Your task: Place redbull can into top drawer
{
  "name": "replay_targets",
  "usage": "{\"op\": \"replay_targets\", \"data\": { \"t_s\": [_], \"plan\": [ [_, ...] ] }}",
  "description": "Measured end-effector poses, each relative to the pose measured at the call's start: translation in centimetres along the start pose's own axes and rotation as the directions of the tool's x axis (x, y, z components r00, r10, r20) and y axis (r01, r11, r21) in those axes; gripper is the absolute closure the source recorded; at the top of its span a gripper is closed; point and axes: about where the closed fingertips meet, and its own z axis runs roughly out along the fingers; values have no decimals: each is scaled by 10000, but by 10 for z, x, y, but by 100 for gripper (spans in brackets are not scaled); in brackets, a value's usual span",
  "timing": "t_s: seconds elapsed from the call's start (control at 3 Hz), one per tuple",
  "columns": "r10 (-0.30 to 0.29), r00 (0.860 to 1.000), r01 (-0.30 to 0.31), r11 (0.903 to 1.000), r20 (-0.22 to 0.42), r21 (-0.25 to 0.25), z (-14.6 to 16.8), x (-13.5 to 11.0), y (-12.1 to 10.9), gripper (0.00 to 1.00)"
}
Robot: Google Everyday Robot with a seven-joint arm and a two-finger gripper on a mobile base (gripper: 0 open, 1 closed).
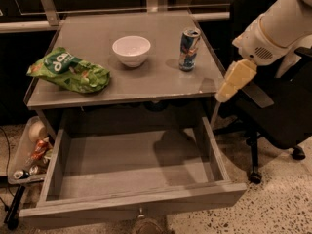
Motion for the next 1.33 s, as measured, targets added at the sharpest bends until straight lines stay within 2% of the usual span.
{"op": "replay_targets", "data": {
  "t_s": [0.33,0.67,1.0,1.33],
  "plan": [
    [862,9900,-874,9962,1120,54,31,-16,-32,0],
    [1537,9690,-1551,9879,1935,-81,62,-31,-64,0],
    [1912,9497,-1895,9814,2480,-310,88,-50,-87,0],
    [1965,9461,-1943,9803,2573,-343,92,-52,-92,0]
  ]
}}
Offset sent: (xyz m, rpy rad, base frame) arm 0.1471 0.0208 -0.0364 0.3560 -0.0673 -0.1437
